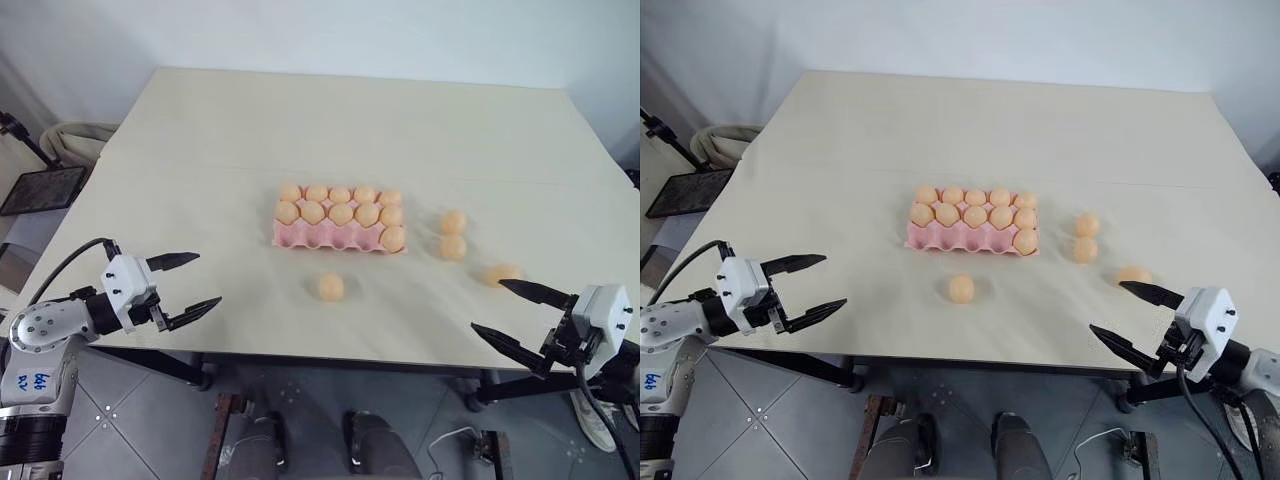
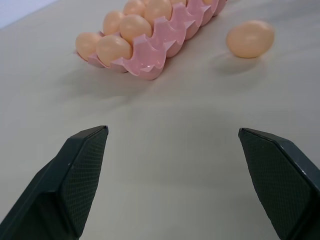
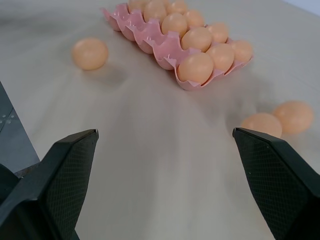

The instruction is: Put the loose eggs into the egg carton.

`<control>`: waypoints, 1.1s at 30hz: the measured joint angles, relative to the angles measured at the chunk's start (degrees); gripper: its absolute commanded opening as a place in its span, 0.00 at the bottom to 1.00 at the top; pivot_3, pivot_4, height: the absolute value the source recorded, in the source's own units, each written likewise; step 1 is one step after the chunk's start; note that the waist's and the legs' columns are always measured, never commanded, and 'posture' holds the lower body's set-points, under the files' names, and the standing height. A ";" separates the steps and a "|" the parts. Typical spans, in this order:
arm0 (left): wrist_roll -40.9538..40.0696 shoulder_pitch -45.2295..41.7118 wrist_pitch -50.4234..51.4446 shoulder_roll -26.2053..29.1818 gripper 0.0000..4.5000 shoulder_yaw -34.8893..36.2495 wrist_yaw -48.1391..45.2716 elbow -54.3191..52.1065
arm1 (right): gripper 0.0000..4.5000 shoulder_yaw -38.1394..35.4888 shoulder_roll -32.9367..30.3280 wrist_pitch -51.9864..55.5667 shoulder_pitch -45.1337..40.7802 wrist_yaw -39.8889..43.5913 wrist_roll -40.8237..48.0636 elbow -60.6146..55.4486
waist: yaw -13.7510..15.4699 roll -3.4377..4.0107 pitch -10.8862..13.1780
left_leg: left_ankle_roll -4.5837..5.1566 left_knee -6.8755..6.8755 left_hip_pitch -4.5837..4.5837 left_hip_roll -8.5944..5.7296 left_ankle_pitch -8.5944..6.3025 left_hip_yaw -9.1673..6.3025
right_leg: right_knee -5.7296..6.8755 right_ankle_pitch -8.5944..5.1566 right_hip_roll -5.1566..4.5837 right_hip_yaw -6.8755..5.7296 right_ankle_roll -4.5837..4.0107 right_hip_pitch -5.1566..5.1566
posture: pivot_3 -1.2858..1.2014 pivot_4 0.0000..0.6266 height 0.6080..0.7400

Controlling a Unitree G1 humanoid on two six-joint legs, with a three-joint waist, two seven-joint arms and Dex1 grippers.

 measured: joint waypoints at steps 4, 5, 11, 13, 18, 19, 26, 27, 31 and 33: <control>0.12 -0.03 0.12 -0.30 0.99 -0.28 0.66 -0.19 | 1.00 -0.10 1.26 0.00 0.00 -2.26 -0.18 0.00 | 0.01 0.00 0.00 | 0.00 -0.01 0.00 0.01 0.00 -0.03 | 0.00 0.00 0.00 -0.02 0.00 0.00 | 0.52 0.24 1.00; 0.06 -0.02 0.70 -0.47 0.99 -0.67 0.67 -0.62 | 1.00 -0.32 1.92 0.03 -0.11 -3.36 -0.18 0.12 | 0.01 0.00 0.00 | 0.00 -0.01 0.00 0.01 0.00 -0.03 | 0.00 0.00 0.00 -0.02 -0.01 0.00 | 0.52 0.24 1.00; -0.24 -0.78 4.20 -1.47 0.99 -4.29 0.35 -4.39 | 1.00 -5.52 2.75 -0.71 1.57 -7.23 -0.22 4.30 | 0.25 0.00 -0.01 | 0.00 -0.01 0.00 -0.03 0.00 -0.06 | 0.00 0.00 -0.01 -0.06 0.00 0.03 | 0.52 0.24 1.00; -0.37 -1.75 5.32 -1.94 0.99 -5.66 -0.21 -4.95 | 1.00 -6.86 3.24 -1.10 3.27 -7.20 -0.20 5.60 | 0.28 0.02 -0.03 | 0.00 0.00 0.01 -0.02 0.00 -0.05 | 0.00 0.00 -0.01 -0.08 0.00 0.04 | 0.52 0.24 1.00; -0.63 -4.66 8.15 -2.94 0.99 -10.47 -2.56 -8.16 | 1.00 -7.16 4.64 -2.83 6.37 -5.34 -0.28 9.96 | 0.14 0.05 -0.06 | 0.01 0.06 0.02 -0.04 0.01 0.02 | 0.01 0.04 0.00 -0.09 0.07 0.09 | 0.52 0.24 1.00; -0.64 -5.28 8.30 -3.10 0.99 -11.06 -2.90 -8.51 | 1.00 -7.14 4.64 -3.16 6.44 -5.07 -0.53 10.72 | -0.01 0.07 -0.07 | 0.01 0.07 0.04 -0.03 0.01 0.07 | 0.01 0.06 0.03 -0.10 0.12 0.09 | 0.52 0.24 1.00; -1.60 -6.37 9.20 -3.65 0.99 -11.54 -3.94 -9.12 | 1.00 -1.68 3.35 -2.74 -2.81 -5.07 -3.44 15.89 | -1.18 0.14 -0.11 | 0.01 0.45 0.24 0.03 0.01 0.21 | 0.43 0.08 0.14 -0.04 0.14 0.11 | 0.52 0.24 1.00; -1.78 -6.37 9.44 -3.68 0.99 -11.55 -4.03 -9.28 | 1.00 -0.13 2.70 -2.20 -5.32 -5.16 -4.26 17.27 | -1.32 0.15 -0.11 | 0.01 0.52 0.24 0.03 0.01 0.21 | 0.48 0.09 0.13 -0.03 0.13 0.12 | 0.52 0.24 1.00; -2.53 -6.05 10.37 -3.82 0.99 -11.51 -3.98 -11.04 | 1.00 5.09 1.44 -1.79 -14.00 -4.93 -7.72 23.47 | -1.47 0.15 -0.11 | 0.02 0.59 0.21 0.03 0.01 0.13 | 0.50 0.09 0.08 0.05 0.09 0.14 | 0.52 0.24 1.00; -2.69 -5.72 10.68 -4.02 0.99 -11.55 -3.79 -11.69 | 1.00 7.71 1.08 -1.77 -18.32 -4.76 -9.48 27.27 | -1.46 0.18 -0.12 | 0.02 0.58 0.17 0.02 0.01 0.12 | 0.50 0.09 0.06 0.06 0.08 0.11 | 0.52 0.24 1.00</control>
